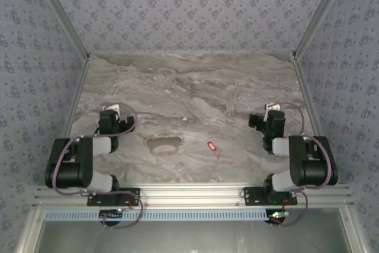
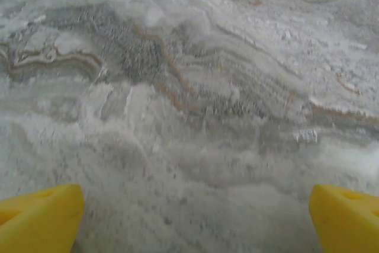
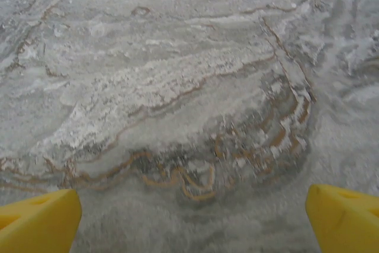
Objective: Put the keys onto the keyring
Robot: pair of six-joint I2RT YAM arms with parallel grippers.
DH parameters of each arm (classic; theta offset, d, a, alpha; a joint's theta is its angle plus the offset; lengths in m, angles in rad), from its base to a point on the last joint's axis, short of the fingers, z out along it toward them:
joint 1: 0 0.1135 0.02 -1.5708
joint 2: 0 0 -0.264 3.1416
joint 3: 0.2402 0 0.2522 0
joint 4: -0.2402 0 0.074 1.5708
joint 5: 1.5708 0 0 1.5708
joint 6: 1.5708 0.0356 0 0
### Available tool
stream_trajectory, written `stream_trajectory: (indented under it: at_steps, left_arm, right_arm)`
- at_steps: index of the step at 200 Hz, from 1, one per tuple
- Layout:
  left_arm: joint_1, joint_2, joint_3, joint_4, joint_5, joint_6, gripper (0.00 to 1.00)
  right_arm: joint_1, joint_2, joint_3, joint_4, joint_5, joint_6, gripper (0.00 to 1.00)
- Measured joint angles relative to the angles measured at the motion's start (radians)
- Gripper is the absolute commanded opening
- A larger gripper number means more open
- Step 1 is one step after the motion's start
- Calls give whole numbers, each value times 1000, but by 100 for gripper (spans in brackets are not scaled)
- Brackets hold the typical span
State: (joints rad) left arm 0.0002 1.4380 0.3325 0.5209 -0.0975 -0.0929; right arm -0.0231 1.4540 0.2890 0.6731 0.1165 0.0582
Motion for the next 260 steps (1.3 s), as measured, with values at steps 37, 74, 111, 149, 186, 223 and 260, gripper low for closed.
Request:
stream_trajectory:
  at_steps: [37,74,111,149,186,223,260]
  left_arm:
    - [0,65,26,115,0,13,98]
    - [0,77,40,192,0,22,98]
    - [0,78,47,239,0,26,98]
    - [1,85,50,250,-3,30,97]
    - [0,66,122,136,-19,43,98]
    - [-3,-37,233,-21,-35,40,97]
    - [-45,-193,290,-240,-60,-17,97]
  right_arm:
    - [6,59,24,87,0,-12,100]
    - [9,72,37,145,2,-23,100]
    - [9,72,46,171,2,-23,100]
    - [12,72,49,193,24,-26,100]
    - [49,-23,-16,224,123,-43,100]
    - [40,-291,98,-106,142,80,100]
    - [-56,-381,333,-474,25,344,91]
